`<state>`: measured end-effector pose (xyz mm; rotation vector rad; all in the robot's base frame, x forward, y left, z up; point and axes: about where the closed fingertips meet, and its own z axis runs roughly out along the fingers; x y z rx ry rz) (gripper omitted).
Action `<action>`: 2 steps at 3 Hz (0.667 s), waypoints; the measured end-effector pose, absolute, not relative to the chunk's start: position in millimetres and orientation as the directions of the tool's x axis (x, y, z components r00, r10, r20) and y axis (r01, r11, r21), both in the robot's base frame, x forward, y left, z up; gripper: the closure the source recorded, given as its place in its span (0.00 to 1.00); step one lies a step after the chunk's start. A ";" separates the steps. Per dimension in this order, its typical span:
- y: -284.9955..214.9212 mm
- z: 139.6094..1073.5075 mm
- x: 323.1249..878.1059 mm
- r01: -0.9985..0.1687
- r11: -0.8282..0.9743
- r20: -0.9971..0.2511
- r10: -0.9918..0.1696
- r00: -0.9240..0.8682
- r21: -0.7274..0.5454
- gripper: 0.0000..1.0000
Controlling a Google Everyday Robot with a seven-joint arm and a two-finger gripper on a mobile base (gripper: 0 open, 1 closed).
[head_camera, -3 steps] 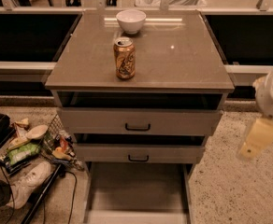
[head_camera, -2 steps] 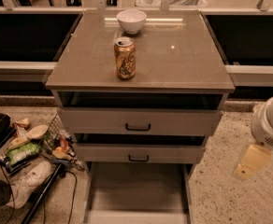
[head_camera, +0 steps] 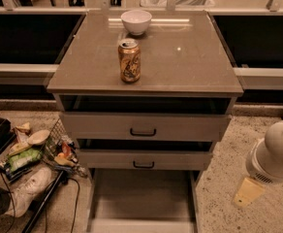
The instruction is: Close bottom drawer
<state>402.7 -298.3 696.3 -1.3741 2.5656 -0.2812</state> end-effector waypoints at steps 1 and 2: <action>-298.3 696.3 402.7 -0.794 0.545 -0.100 -0.836 -0.540 -0.268 0.00; -298.5 686.7 403.8 -0.797 0.546 -0.096 -0.835 -0.541 -0.257 0.00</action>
Offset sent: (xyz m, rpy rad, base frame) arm 0.0037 0.0022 -0.0176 0.0129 0.0303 0.0025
